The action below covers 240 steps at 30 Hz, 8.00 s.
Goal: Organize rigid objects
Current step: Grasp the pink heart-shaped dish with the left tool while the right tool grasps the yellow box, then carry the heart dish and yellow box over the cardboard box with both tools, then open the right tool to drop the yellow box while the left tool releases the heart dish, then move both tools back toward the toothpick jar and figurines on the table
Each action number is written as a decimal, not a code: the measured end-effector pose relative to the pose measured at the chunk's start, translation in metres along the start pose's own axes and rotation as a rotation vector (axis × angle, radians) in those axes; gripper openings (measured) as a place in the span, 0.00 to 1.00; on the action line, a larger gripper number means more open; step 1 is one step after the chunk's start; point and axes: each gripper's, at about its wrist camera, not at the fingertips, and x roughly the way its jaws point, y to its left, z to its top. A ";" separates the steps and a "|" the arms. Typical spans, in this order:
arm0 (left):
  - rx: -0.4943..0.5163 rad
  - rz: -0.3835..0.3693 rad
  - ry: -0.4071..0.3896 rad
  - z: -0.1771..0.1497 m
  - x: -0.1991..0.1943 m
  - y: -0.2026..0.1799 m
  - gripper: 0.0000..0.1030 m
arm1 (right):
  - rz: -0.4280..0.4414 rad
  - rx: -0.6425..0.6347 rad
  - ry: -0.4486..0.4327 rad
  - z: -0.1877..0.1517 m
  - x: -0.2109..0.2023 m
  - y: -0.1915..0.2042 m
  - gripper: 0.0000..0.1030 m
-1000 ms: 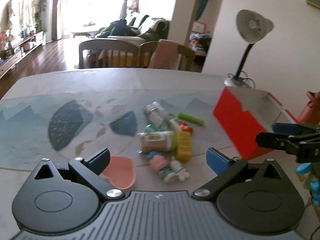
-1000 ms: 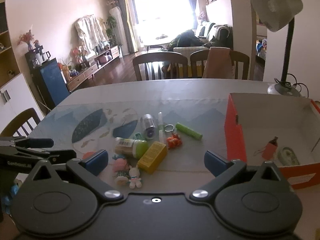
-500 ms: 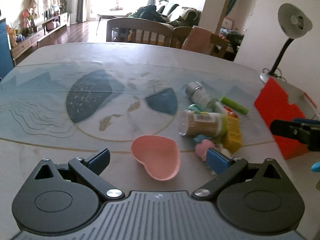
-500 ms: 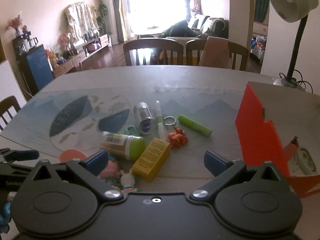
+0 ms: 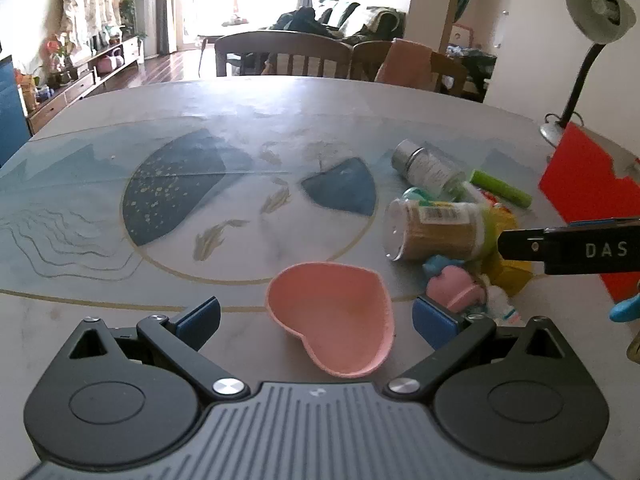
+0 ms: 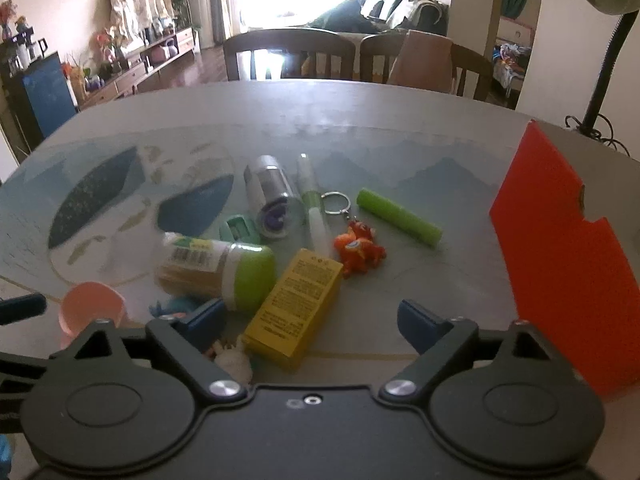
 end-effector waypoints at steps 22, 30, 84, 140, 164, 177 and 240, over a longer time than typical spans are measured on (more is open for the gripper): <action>0.047 0.033 -0.027 -0.007 0.011 -0.009 0.80 | -0.031 -0.037 0.043 -0.002 0.023 0.005 0.43; 0.049 0.028 -0.021 -0.006 0.009 -0.011 0.70 | -0.011 -0.008 0.015 0.001 0.016 -0.001 0.29; 0.261 -0.320 -0.056 0.116 -0.091 -0.188 0.69 | -0.041 0.190 -0.261 0.025 -0.169 -0.166 0.28; 0.554 -0.241 0.209 0.128 0.098 -0.394 0.69 | -0.103 0.172 0.004 0.000 -0.058 -0.300 0.31; 0.494 -0.279 0.136 0.128 0.045 -0.364 0.73 | -0.080 0.229 -0.094 0.000 -0.110 -0.280 0.62; 0.435 -0.303 0.059 0.129 -0.013 -0.311 0.73 | -0.027 0.212 -0.170 0.004 -0.147 -0.230 0.75; -0.069 -0.011 0.114 0.025 0.012 -0.051 0.97 | 0.165 -0.196 -0.032 -0.052 -0.034 -0.005 0.80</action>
